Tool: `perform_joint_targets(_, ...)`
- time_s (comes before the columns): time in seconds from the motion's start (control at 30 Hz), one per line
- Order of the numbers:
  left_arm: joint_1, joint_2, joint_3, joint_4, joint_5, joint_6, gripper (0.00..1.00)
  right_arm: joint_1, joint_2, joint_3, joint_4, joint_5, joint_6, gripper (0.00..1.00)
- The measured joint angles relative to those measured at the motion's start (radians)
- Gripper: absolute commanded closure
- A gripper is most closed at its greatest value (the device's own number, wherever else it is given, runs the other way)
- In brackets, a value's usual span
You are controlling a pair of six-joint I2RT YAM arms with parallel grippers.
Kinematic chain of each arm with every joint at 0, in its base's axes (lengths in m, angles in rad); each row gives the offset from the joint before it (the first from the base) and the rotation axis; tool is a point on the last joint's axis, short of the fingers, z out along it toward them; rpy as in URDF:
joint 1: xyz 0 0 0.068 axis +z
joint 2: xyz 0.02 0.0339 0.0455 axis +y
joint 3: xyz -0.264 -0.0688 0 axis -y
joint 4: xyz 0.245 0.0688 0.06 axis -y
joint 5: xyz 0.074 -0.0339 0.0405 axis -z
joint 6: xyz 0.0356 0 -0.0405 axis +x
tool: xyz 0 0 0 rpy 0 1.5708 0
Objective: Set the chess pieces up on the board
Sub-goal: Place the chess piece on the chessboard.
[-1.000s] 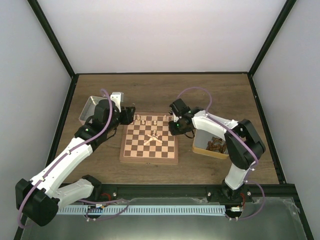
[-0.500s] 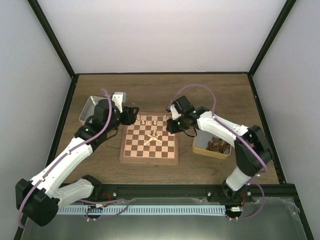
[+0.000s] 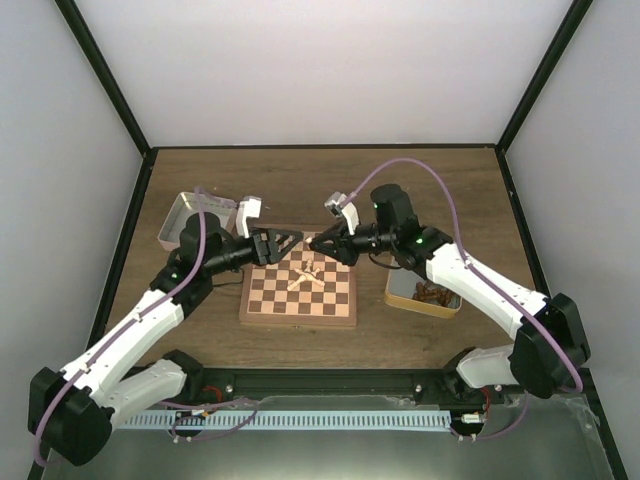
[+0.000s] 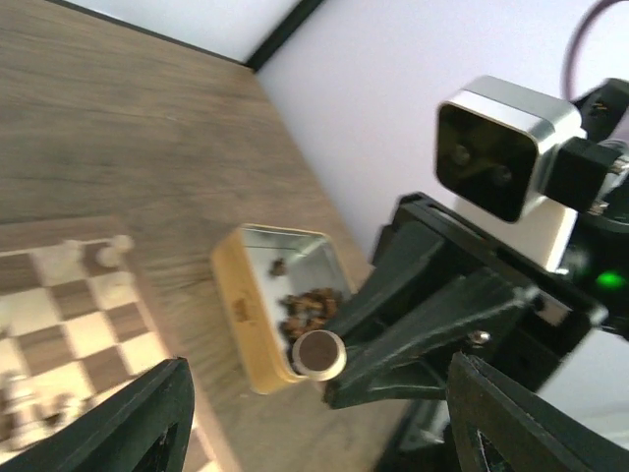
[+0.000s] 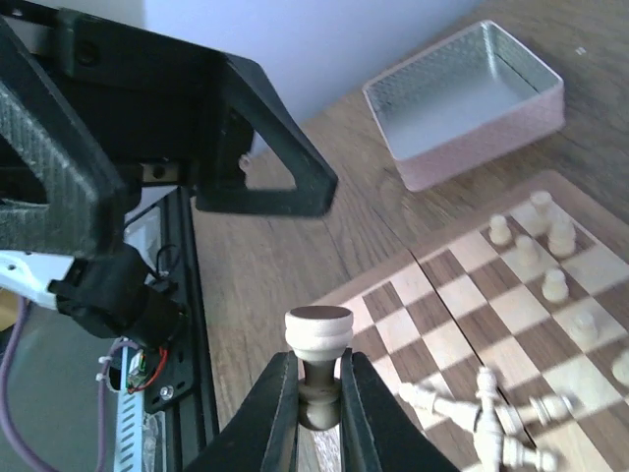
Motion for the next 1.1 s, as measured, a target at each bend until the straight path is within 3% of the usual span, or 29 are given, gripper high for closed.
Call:
perform_joint_targets(0.23, 0.000, 0.023, -0.008, 0.146, 0.142, -0.135, 0.40, 0.000, -0.001, 0.013, 0.061, -0.089, -0.035, 0.97)
perform_joint_targets(0.47, 0.000, 0.085, -0.010, 0.182, 0.179, -0.206, 0.58, 0.000, -0.001, 0.013, 0.087, -0.126, -0.043, 0.97)
perform_joint_targets(0.6, 0.000, 0.102, -0.010, 0.198, 0.192, -0.228, 0.75, 0.000, 0.000, 0.014, 0.095, -0.137, -0.043, 0.97)
perform_joint_targets(0.87, 0.006, 0.119, -0.009, 0.219, 0.210, -0.245, 0.93, 0.000, 0.016, 0.015, 0.108, -0.146, -0.034, 0.96)
perform_joint_targets(0.93, 0.007, 0.121, -0.009, 0.222, 0.210, -0.246, 0.95, 0.000, 0.017, 0.015, 0.109, -0.145, -0.024, 0.90)
perform_joint_targets(1.1, 0.010, 0.121, -0.009, 0.233, 0.194, -0.254, 0.96, 0.000, 0.015, 0.015, 0.138, -0.140, 0.036, 0.55)
